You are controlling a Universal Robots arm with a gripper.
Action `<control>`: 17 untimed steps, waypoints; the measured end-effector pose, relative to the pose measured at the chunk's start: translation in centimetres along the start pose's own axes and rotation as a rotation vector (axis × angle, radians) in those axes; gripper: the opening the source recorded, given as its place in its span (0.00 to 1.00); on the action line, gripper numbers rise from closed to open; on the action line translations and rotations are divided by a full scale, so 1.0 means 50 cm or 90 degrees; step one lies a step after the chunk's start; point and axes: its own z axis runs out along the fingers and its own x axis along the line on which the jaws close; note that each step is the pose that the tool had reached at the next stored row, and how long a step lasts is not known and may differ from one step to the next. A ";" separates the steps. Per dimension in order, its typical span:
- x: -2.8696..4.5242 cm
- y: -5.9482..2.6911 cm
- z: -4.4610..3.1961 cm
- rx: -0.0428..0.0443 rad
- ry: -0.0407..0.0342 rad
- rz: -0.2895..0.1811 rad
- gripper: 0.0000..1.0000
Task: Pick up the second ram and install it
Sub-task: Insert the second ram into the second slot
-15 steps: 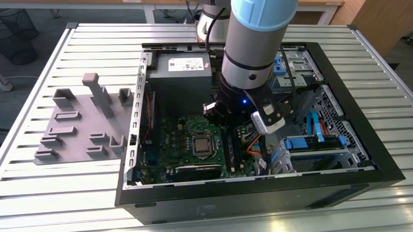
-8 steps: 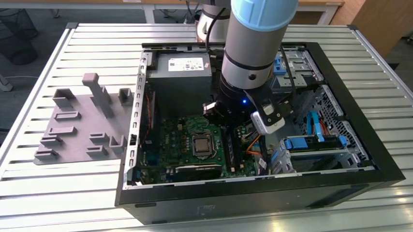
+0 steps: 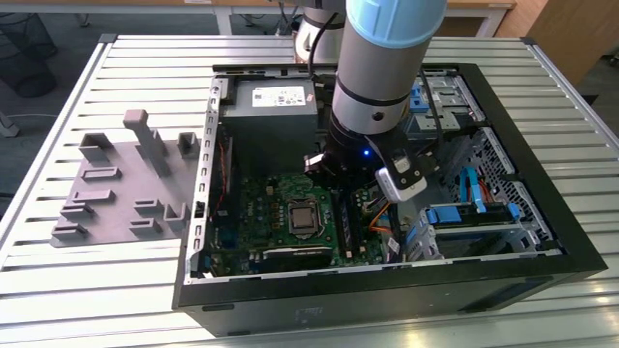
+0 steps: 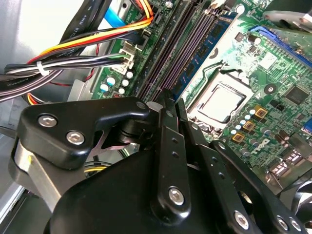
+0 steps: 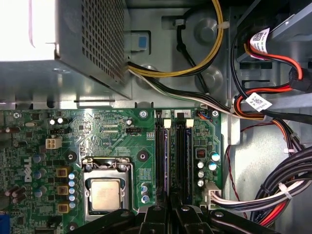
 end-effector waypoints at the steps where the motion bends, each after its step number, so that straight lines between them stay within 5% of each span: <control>1: -0.001 0.000 0.001 0.0001 0.0004 -0.001 0.14; 17: -0.002 -0.001 0.015 0.0001 0.0010 -0.011 0.14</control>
